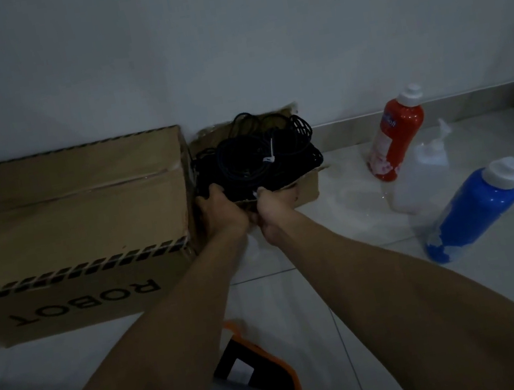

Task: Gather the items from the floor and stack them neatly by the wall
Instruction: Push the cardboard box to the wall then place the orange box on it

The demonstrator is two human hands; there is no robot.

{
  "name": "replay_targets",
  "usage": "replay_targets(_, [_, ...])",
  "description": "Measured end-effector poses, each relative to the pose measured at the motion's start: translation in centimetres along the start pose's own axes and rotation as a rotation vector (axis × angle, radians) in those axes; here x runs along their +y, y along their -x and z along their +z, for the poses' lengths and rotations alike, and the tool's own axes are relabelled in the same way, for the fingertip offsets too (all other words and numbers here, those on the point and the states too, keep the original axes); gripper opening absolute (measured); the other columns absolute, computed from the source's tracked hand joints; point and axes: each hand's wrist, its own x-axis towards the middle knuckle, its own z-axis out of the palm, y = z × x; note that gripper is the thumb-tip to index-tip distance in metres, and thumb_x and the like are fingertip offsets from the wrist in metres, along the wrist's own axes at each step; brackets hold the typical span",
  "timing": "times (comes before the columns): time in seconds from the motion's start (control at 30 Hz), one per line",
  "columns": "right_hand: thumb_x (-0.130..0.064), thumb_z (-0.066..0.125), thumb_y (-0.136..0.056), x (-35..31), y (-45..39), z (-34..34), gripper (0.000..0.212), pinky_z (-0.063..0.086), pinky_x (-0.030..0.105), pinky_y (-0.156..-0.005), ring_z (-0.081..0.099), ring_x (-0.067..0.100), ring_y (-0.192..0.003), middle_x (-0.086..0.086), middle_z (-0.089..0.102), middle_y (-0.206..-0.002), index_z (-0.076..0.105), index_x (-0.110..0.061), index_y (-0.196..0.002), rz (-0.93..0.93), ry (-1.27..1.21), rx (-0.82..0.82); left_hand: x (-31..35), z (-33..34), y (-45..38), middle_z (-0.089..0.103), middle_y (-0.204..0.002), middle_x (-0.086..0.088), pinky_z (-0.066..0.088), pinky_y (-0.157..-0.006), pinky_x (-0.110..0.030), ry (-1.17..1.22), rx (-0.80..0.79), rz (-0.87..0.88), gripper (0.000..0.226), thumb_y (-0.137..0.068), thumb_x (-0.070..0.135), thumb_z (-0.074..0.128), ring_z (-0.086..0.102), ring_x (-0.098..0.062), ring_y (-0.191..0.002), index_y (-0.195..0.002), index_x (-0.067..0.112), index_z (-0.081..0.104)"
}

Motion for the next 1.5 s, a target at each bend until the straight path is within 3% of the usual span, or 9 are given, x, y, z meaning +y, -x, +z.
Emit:
replay_targets(0.1, [-0.021, 0.056, -0.099, -2.7, 4.2, -0.5, 0.056, 0.049, 0.049, -0.104, 0.06, 0.03, -0.111, 0.009, 0.059, -0.125, 0.027, -0.028, -0.146, 0.017, 0.043, -0.034, 0.9, 0.0, -0.2, 0.042, -0.125, -0.011, 0.034, -0.082, -0.029, 0.145, 0.037, -0.099, 0.026, -0.095, 0.013, 0.049, 0.048, -0.029, -0.114, -0.121, 0.009, 0.049])
replay_targets(0.2, [-0.023, 0.053, -0.103, -3.8, 6.1, -1.3, 0.039, 0.056, 0.044, -0.094, 0.068, 0.028, -0.102, 0.005, 0.064, -0.114, 0.037, -0.018, -0.139, 0.1, 0.008, -0.172, 1.4, -0.3, 0.9, 0.036, -0.138, -0.012, 0.034, -0.089, -0.031, 0.105, 0.014, -0.094, 0.028, -0.096, 0.015, 0.048, 0.044, -0.026, -0.106, -0.123, 0.012, 0.046])
replay_targets(0.3, [-0.024, 0.046, -0.107, -4.6, 8.4, -2.4, 0.03, 0.053, 0.044, -0.099, 0.064, 0.032, -0.115, 0.011, 0.065, -0.117, 0.05, -0.004, -0.129, 0.137, 0.197, -0.25, 1.6, -1.2, 2.6, 0.027, -0.151, -0.013, 0.037, -0.107, -0.042, 0.058, -0.094, -0.034, 0.05, -0.093, 0.024, 0.059, 0.038, -0.037, -0.131, -0.139, 0.021, 0.04])
replay_targets(0.43, [-0.037, 0.047, -0.104, -5.4, 10.6, -3.7, 0.041, 0.051, 0.047, -0.101, 0.058, 0.028, -0.12, 0.009, 0.062, -0.132, 0.052, -0.014, -0.138, 0.097, 0.478, -0.262, 2.3, -3.5, 4.8, 0.018, -0.161, -0.01, 0.026, -0.118, -0.051, -0.063, -0.186, 0.12, 0.05, -0.094, 0.024, 0.057, 0.011, -0.039, -0.149, -0.142, 0.021, 0.042])
replay_targets(0.6, [-0.045, 0.05, -0.101, -7.2, 13.3, -3.9, 0.052, 0.053, 0.039, -0.067, 0.056, 0.029, -0.111, 0.011, 0.056, -0.137, 0.045, -0.017, -0.144, 0.067, 0.824, -0.32, 3.3, -9.2, 8.1, 0.055, -0.135, -0.009, 0.046, -0.096, -0.031, -0.071, -0.225, 0.382, 0.044, -0.089, 0.019, 0.061, 0.053, -0.026, -0.119, -0.132, 0.015, 0.055])
replay_targets(0.87, [-0.036, 0.051, -0.103, -9.3, 20.7, -0.2, 0.036, 0.053, 0.048, -0.097, 0.065, 0.023, -0.109, 0.005, 0.071, -0.114, 0.062, -0.009, -0.123, -0.008, 1.38, -0.593, 0.3, -19.7, 11.5, 0.064, -0.117, 0.0, 0.048, -0.084, -0.025, -0.269, -0.291, 0.569, 0.029, -0.09, 0.015, 0.062, 0.059, -0.015, -0.105, -0.118, 0.016, 0.068])
replay_targets(1.13, [-0.036, 0.058, -0.099, -6.4, 28.0, 7.4, 0.031, 0.055, 0.044, -0.096, 0.073, 0.015, -0.095, 0.002, 0.076, -0.102, 0.068, -0.01, -0.113, -0.192, 1.618, -0.825, -8.7, -32.0, 13.5, 0.066, -0.108, 0.001, 0.045, -0.075, -0.025, -0.436, -0.279, 0.444, 0.024, -0.09, 0.023, 0.064, 0.06, -0.014, -0.093, -0.113, 0.016, 0.069])
replay_targets(1.27, [-0.037, 0.06, -0.097, -3.0, 30.4, 10.7, 0.022, 0.056, 0.033, -0.078, 0.071, 0.016, -0.094, -0.001, 0.074, -0.093, 0.068, -0.016, -0.099, -0.325, 1.609, -0.913, -14.8, -35.8, 14.3, 0.067, -0.099, 0.001, 0.053, -0.076, -0.03, -0.379, -0.17, 0.349, 0.016, -0.087, 0.021, 0.069, 0.064, -0.017, -0.093, -0.102, 0.015, 0.07])
replay_targets(1.5, [-0.038, 0.063, -0.094, 3.3, 34.9, 16.7, 0.023, 0.053, 0.029, -0.063, 0.071, 0.02, -0.093, 0.007, 0.074, -0.105, 0.071, -0.018, -0.102, -0.442, 1.638, -1.056, -22.9, -39.9, 15.1, 0.064, -0.112, 0.001, 0.046, -0.075, -0.027, -0.403, -0.218, 0.103, 0.03, -0.09, 0.028, 0.065, 0.06, -0.018, -0.1, -0.117, 0.016, 0.064])
